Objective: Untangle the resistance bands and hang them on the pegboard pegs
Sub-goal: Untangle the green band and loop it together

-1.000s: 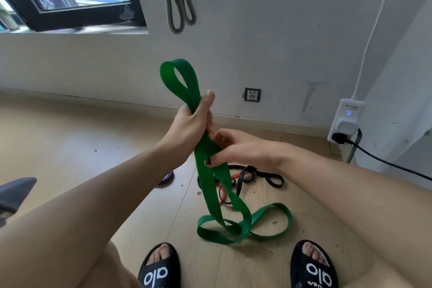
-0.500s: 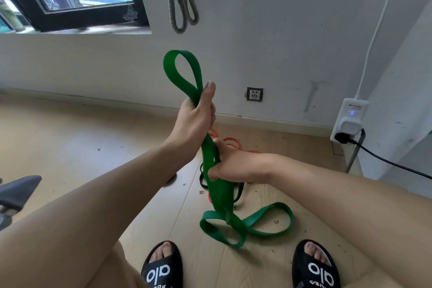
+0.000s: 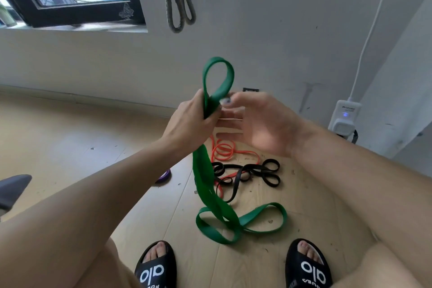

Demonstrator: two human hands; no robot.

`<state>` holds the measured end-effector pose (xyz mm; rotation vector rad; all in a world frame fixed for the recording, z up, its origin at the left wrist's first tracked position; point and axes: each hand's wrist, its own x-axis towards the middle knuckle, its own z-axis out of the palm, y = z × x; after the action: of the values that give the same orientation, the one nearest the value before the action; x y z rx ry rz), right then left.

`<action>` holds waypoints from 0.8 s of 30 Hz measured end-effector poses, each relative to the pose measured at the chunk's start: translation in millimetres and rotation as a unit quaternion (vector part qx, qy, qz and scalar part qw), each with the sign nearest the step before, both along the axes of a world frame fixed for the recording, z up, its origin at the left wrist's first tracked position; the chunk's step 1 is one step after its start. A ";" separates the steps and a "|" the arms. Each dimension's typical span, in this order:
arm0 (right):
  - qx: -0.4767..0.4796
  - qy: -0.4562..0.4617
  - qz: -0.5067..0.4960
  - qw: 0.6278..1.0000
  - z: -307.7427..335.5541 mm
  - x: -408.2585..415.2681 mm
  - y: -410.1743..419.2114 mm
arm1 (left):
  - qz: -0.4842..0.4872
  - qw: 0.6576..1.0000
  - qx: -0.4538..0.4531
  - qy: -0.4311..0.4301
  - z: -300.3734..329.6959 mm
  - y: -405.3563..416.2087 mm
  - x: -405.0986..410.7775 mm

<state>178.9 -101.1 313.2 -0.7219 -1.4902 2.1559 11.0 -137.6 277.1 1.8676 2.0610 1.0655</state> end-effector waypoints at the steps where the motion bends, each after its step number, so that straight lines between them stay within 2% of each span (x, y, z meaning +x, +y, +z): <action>1: 0.026 -0.039 -0.028 0.999 -3.5 -5.6 -2.6 | -0.014 1.000 -0.008 -0.004 -0.4 -0.4 1.6; 5: 0.073 -0.115 -0.209 0.969 -17.5 -32.7 -2.8 | -0.055 0.997 -0.051 0.015 -5.7 -0.9 6.5; 8: 0.069 -0.151 -0.260 0.951 -22.8 -33.2 10.0 | -0.047 0.997 -0.059 0.018 -6.2 0.0 7.4; 11: 0.063 -0.156 -0.276 0.946 -23.1 -29.4 18.9 | -0.077 0.990 -0.111 -0.051 -3.7 -0.9 1.4; 12: 0.074 -0.161 -0.281 0.943 -22.2 -28.3 20.2 | -0.087 0.985 -0.130 -0.076 -3.6 -1.0 -2.1; 14: 0.118 -0.171 -0.295 0.933 -19.9 -25.5 23.9 | -0.105 0.981 -0.145 -0.071 -4.2 -2.0 -8.4; 16: 0.137 -0.150 -0.299 0.932 -12.5 -22.5 24.7 | -0.106 0.983 -0.142 -0.041 -5.8 -3.3 -13.3; 19: 0.117 -0.084 -0.314 0.939 -1.4 -11.9 27.9 | -0.117 0.985 -0.131 -0.003 -9.0 -5.1 -16.2; 22: 0.098 -0.018 -0.348 0.932 6.2 3.9 36.1 | -0.148 0.976 -0.151 0.054 -19.0 -9.0 -17.4; 24: 0.083 0.015 -0.372 0.925 8.9 14.7 43.7 | -0.134 0.974 -0.165 0.076 -23.5 -9.9 -19.6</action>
<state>193.6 -57.4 322.1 -0.9862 -1.1076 1.4393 -8.7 -147.5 253.6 2.0228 1.8469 0.4938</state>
